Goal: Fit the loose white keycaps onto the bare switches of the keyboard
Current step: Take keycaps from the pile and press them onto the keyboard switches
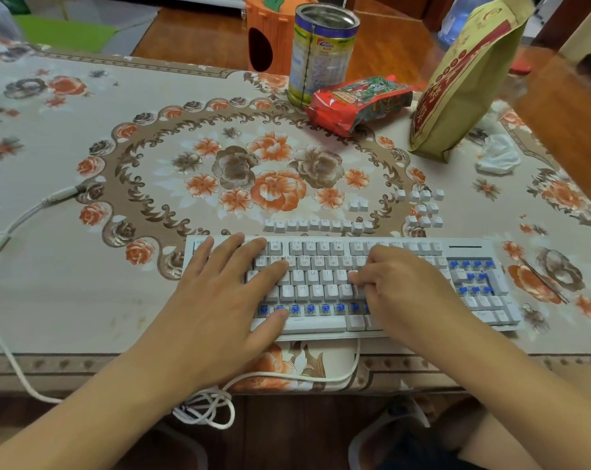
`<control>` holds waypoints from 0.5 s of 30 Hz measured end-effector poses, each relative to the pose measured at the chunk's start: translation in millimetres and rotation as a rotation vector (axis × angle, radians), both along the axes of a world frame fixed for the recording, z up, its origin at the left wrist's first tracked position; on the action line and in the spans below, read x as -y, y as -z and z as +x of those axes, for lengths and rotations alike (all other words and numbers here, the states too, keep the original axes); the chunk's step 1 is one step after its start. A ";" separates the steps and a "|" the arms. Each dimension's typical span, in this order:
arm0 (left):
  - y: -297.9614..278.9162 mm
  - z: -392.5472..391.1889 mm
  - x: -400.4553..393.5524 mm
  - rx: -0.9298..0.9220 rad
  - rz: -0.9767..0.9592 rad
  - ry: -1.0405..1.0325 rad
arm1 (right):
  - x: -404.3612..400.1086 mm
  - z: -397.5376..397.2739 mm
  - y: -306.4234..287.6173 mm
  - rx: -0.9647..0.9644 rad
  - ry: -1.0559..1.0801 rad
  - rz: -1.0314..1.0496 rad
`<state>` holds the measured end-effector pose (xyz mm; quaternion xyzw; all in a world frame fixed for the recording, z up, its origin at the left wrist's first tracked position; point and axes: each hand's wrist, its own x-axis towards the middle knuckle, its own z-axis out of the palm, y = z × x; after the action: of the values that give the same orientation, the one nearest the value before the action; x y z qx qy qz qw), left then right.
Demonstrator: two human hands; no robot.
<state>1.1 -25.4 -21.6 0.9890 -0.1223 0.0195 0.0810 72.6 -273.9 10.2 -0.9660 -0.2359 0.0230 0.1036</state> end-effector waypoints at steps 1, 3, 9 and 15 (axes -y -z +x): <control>-0.2 0.7 0.1 -0.002 -0.003 0.001 | -1.6 4.1 -0.8 -0.048 0.024 0.002; -0.9 1.2 -0.5 -0.009 -0.013 0.004 | -2.8 7.5 -3.9 -0.126 0.060 0.005; 0.2 1.8 -2.0 0.009 -0.018 0.008 | 0.2 7.2 -24.5 -0.231 0.032 -0.072; 1.3 2.6 -3.3 0.019 -0.021 0.013 | -2.6 78.2 -49.9 -0.083 0.116 0.123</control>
<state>3.7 -22.1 -22.9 0.9870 -0.1294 0.0294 0.0903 150.8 -271.3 60.1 -0.9680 -0.1759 0.0421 0.1737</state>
